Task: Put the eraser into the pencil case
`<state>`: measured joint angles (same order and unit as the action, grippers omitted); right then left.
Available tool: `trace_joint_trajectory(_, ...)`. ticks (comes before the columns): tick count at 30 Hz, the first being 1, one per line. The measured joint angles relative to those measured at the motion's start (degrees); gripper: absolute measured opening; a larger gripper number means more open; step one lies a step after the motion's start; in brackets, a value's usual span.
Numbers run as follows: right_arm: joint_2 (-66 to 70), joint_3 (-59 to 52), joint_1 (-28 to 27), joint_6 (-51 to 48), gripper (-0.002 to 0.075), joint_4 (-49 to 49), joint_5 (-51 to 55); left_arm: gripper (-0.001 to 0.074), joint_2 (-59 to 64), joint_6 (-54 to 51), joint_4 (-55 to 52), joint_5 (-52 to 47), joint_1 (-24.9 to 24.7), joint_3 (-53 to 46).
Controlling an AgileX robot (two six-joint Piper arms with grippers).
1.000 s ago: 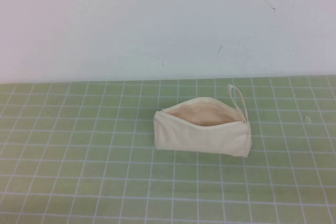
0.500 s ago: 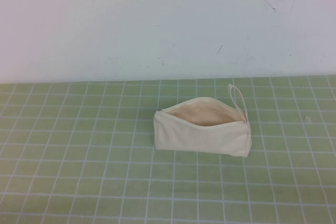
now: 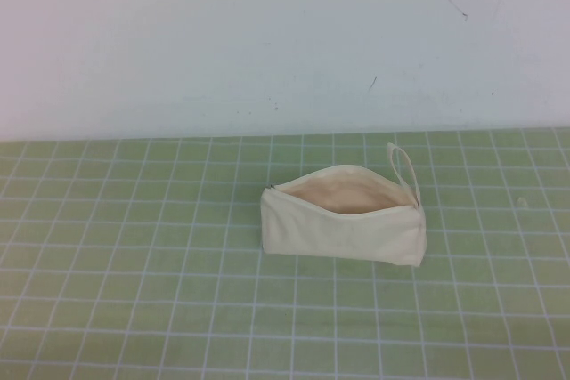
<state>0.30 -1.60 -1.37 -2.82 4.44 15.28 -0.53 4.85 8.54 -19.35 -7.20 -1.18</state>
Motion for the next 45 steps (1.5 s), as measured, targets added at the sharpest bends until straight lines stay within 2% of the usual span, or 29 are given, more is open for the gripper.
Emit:
trace_joint_trajectory(5,-0.6,0.0,0.1,0.6,-0.0001,0.9,4.0,-0.0001,0.0,0.0,0.0,0.0,0.0,0.0)
trace_joint_trajectory(45,-0.8,0.1,1.2,-0.3,-0.0001,0.8,4.8,-0.0001,0.0,0.0,0.0,0.0,0.0,0.0)
